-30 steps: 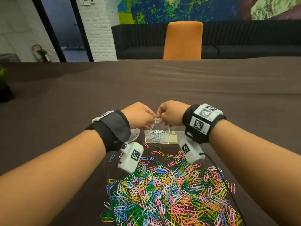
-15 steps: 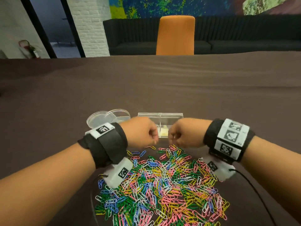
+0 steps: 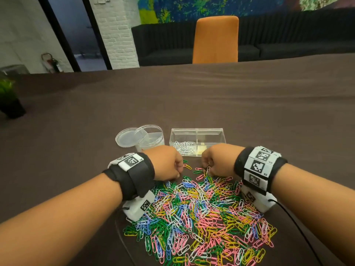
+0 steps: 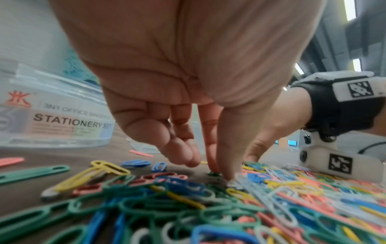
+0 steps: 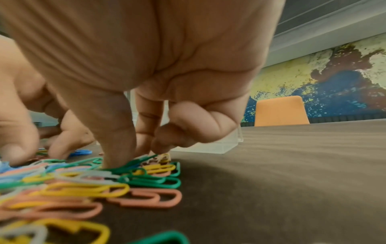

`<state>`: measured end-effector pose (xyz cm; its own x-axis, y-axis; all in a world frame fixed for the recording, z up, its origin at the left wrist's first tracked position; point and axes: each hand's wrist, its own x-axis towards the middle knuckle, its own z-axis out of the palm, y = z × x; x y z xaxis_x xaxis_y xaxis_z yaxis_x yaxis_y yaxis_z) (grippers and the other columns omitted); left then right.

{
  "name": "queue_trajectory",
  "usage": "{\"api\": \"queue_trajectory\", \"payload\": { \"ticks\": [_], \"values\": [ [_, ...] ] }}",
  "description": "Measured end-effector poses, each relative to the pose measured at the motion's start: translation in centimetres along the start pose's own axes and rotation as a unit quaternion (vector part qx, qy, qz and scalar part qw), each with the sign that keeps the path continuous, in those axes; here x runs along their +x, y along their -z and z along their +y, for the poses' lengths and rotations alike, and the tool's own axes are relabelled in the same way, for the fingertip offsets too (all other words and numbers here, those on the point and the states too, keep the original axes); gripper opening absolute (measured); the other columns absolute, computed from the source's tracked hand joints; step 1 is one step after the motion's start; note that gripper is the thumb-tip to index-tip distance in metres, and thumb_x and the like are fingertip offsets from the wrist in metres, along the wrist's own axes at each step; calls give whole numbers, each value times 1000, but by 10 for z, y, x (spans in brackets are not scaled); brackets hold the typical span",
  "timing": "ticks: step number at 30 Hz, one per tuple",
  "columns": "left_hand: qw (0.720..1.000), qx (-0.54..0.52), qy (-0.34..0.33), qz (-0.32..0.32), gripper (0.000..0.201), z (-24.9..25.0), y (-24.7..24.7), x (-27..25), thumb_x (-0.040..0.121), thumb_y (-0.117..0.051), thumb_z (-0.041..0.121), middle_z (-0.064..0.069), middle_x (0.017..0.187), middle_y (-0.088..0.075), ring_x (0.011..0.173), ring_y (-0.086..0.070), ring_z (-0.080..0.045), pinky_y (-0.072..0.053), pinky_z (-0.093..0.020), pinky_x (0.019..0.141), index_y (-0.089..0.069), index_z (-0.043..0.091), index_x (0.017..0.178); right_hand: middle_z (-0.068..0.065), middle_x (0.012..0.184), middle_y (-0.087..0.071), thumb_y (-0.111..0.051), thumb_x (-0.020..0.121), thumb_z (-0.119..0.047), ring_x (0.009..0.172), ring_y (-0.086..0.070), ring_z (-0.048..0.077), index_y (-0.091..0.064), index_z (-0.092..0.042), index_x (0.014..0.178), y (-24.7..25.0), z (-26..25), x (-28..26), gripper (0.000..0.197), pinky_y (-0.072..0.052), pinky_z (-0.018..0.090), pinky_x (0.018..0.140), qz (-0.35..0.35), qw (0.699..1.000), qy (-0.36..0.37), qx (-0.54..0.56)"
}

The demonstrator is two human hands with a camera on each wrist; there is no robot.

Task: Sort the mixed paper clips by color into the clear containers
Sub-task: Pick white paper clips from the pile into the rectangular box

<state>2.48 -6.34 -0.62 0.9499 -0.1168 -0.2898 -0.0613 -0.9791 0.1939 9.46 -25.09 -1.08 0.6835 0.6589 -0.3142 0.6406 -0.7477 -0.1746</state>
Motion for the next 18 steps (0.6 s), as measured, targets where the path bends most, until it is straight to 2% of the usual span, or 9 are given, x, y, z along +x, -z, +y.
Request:
{"api": "queue_trajectory", "payload": {
  "ticks": [4, 7, 10, 12, 14, 16, 18],
  "values": [
    [999, -1, -41, -12, 12, 9, -7, -2, 84, -75, 35, 17, 72, -62, 69, -58, -1, -48, -22, 68, -72, 27, 92, -11, 76, -63, -67, 87, -16, 79, -60, 11, -69, -18, 88, 0, 2, -3, 3, -52, 25, 78, -3, 1000, 14, 14],
    [999, 19, -39, -1, 7, 9, -10, -2, 85, -73, 29, 16, 71, -64, 69, -59, -2, -54, -25, 72, -72, 23, 87, -6, 82, -70, -62, 88, -12, 83, -66, 12, -67, -15, 85, 2, 10, -11, 7, -56, 29, 79, 17, 998, 30, 56],
    [999, 17, -44, 16, 5, 5, -14, -5, 85, -66, 23, 11, 74, -67, 71, -63, -6, -57, -29, 72, -69, 20, 82, -5, 81, -71, -68, 87, -17, 75, -65, 6, -66, -16, 84, 4, 23, -19, 4, -55, 27, 75, 55, 988, 28, 140],
    [998, 9, -47, 32, 7, 1, -15, -7, 84, -61, 19, 5, 78, -69, 75, -65, -14, -57, -31, 71, -67, 17, 80, -6, 76, -68, -70, 87, -17, 64, -62, 5, -67, -19, 88, 5, 34, -26, 4, -54, 25, 68, 69, 972, 21, 223],
    [998, -17, -35, 47, 7, -3, -13, -9, 83, -61, 15, 3, 79, -69, 75, -65, -15, -56, -29, 70, -67, 16, 80, -6, 70, -64, -69, 89, -13, 58, -59, 6, -69, -22, 96, 2, 46, -34, 12, -50, 22, 59, 67, 953, 14, 296],
    [997, -54, -19, 57, 8, -7, -12, -10, 83, -64, 14, 6, 78, -68, 75, -65, -11, -53, -24, 69, -67, 21, 84, -2, 69, -65, -65, 92, -7, 61, -61, 11, -70, -17, 98, -3, 57, -43, 13, -50, 23, 56, 68, 933, 5, 353],
    [995, -78, -16, 64, 19, -9, -13, -12, 83, -63, 13, 8, 78, -69, 75, -66, -9, -52, -22, 72, -68, 28, 94, 8, 73, -67, -58, 94, 0, 64, -63, 17, -66, -8, 94, -8, 64, -55, 11, -51, 25, 54, 77, 894, -2, 442]
  ]
}}
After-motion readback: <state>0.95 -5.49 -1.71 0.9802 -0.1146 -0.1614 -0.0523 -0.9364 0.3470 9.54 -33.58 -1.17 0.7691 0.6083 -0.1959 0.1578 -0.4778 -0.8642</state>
